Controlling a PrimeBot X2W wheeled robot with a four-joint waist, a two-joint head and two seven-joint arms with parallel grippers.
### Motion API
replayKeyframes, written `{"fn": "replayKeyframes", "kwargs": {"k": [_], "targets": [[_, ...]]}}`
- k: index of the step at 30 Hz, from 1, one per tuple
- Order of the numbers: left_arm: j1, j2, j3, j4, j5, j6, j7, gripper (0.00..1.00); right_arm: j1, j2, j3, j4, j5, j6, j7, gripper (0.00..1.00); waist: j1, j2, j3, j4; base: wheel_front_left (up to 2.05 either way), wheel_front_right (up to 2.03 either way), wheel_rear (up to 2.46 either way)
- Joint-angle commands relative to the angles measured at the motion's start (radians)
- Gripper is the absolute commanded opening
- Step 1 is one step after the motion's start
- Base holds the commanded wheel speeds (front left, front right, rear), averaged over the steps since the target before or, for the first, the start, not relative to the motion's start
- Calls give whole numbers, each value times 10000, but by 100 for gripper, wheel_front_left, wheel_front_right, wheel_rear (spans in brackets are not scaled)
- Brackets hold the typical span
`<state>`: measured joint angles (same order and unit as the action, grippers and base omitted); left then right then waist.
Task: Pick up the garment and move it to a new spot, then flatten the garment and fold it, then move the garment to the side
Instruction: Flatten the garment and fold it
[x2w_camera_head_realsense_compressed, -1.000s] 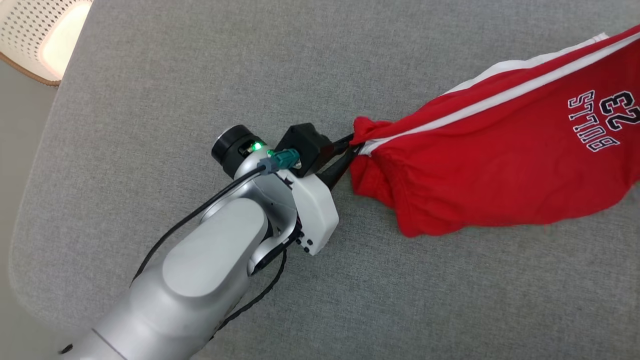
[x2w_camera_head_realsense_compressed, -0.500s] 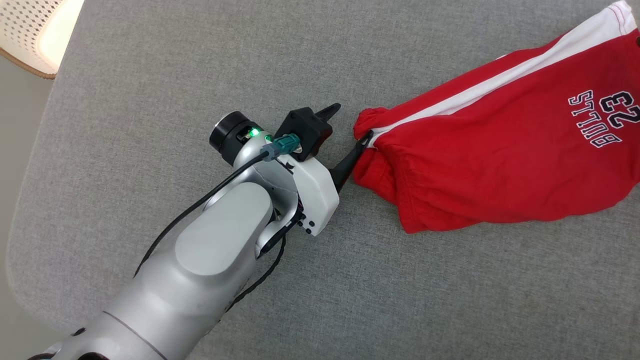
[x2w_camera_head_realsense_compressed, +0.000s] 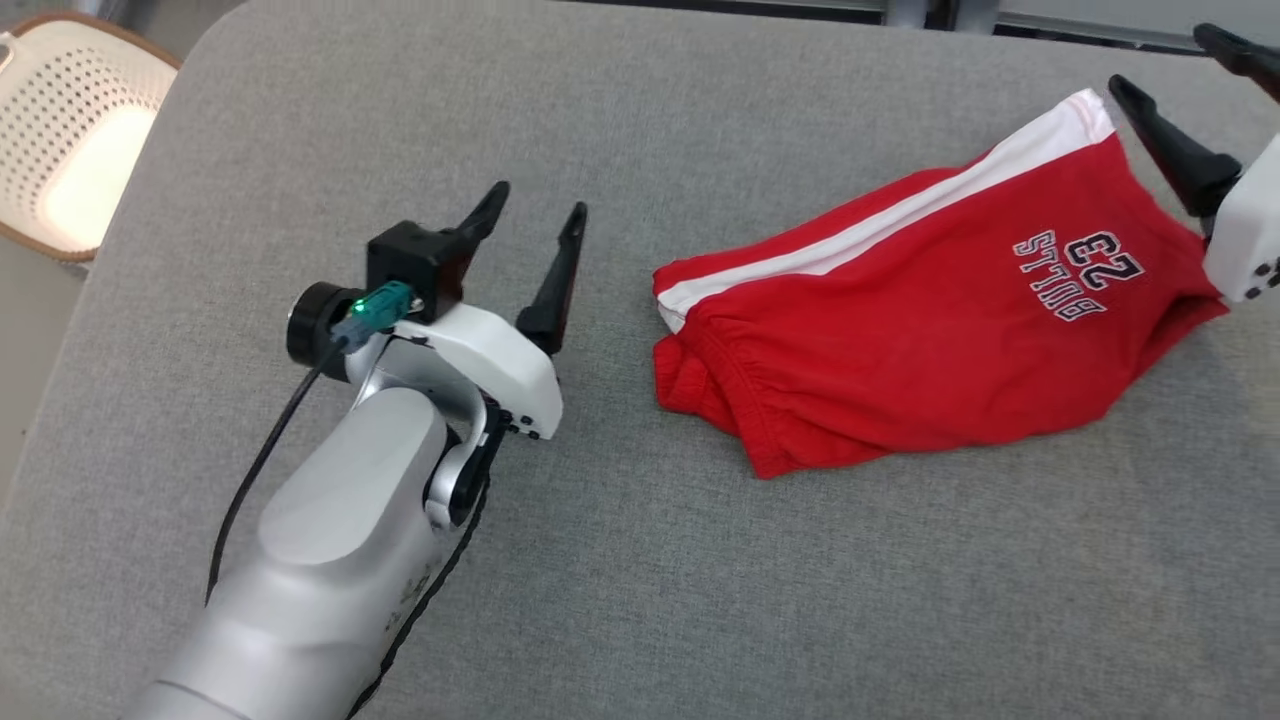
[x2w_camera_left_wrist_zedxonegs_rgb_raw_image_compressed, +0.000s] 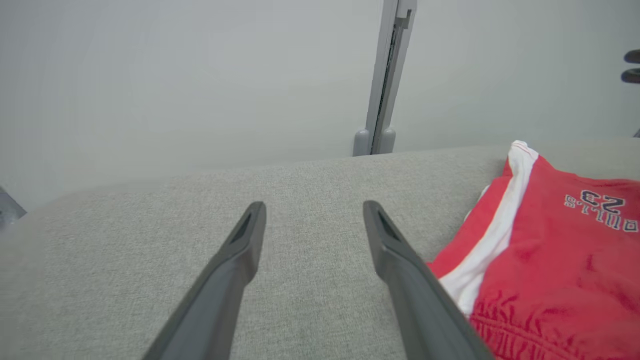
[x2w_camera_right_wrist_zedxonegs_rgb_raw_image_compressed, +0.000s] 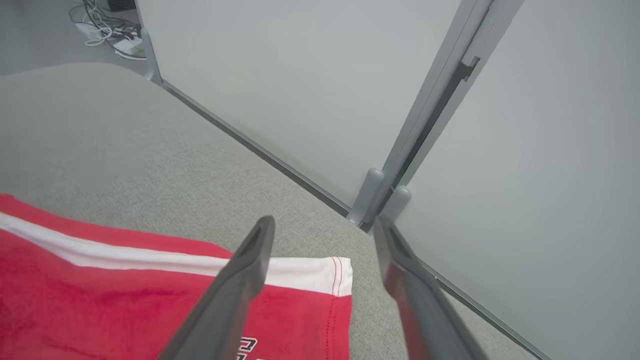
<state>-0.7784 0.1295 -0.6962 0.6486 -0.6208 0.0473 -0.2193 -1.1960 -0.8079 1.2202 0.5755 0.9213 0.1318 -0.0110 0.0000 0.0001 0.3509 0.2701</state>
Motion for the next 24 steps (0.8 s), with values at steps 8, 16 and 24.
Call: {"fn": "replayKeyframes", "kwargs": {"k": [8, 16, 24], "targets": [[1343, 186, 1342, -914, -384, 642, -449, 100, 1603, 1117, -1226, 933, -201, -23, -2356, 100, 0, -1, -1230, -862, 0, 0, 0], [3503, -157, 3013, -3125, 1170, 742, -450, 100, 4172, 2203, -4922, 181, -1990, -23, -2545, 100, 0, -1, -1739, -1510, 0, 0, 0], [5510, -694, 4758, -4325, 2117, 300, -451, 100, 7748, 4046, -8531, -1937, -4826, -21, -2531, 100, 0, -1, -2106, -2127, 0, 0, 0]]}}
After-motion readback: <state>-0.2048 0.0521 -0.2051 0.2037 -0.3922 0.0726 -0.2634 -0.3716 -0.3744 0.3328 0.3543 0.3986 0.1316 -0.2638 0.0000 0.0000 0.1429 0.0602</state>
